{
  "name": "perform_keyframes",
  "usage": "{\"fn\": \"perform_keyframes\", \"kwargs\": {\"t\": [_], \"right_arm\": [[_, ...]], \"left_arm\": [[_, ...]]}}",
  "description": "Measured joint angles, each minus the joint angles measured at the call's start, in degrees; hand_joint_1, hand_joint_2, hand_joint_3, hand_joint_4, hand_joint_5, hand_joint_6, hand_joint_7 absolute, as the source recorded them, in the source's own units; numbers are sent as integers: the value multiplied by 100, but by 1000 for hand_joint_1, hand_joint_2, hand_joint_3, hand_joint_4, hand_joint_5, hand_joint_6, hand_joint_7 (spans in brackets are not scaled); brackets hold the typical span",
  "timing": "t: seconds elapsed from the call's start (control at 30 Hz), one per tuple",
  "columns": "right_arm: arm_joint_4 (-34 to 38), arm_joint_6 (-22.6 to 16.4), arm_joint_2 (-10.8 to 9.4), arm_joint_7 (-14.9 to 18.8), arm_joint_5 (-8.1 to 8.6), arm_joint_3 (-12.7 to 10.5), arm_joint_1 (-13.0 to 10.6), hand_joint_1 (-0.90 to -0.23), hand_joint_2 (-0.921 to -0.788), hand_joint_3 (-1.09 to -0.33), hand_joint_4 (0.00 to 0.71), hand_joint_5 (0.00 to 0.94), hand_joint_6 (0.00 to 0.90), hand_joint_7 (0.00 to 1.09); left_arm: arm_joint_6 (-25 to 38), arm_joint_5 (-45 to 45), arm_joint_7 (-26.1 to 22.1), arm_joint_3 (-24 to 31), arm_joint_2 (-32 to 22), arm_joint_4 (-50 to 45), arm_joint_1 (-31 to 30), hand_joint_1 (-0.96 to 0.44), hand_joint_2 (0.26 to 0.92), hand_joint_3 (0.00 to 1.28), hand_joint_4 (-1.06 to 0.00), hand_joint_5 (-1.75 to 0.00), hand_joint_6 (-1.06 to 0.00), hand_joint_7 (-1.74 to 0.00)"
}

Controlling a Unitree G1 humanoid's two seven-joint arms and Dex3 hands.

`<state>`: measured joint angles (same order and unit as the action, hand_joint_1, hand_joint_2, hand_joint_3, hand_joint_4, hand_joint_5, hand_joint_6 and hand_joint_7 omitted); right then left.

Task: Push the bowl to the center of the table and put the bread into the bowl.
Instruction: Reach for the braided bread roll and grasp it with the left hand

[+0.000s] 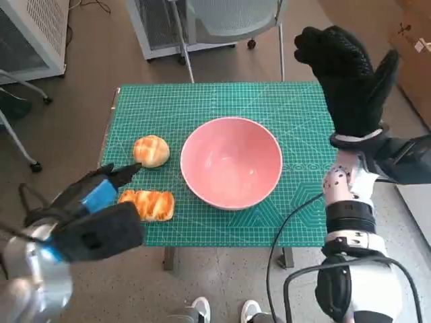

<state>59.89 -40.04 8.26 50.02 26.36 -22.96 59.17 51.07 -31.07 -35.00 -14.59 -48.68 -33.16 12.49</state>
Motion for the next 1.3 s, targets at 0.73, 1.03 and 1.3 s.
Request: {"fn": "perform_keyframes", "kwargs": {"t": [0.73, 1.03, 1.3], "right_arm": [[28, 85, -4, 289, 267, -89, -1, -667, -921, -626, 281, 6, 383, 9], [-29, 95, 5, 298, 269, -94, -12, -670, -921, -629, 291, 8, 384, 6], [-147, 96, 12, 282, 270, -93, -111, -673, -921, -632, 293, 5, 389, 7]], "left_arm": [[-1261, -299, 815, -730, 1042, 2497, 718, -123, 737, 7, -219, -21, -418, -29], [-1745, -505, 997, -888, 1272, 3355, 977, 17, 847, 32, -666, -487, -647, -411], [-2071, -779, 1064, -1008, 1272, 3599, 972, 4, 890, 97, -670, -1305, -725, -868]]}}
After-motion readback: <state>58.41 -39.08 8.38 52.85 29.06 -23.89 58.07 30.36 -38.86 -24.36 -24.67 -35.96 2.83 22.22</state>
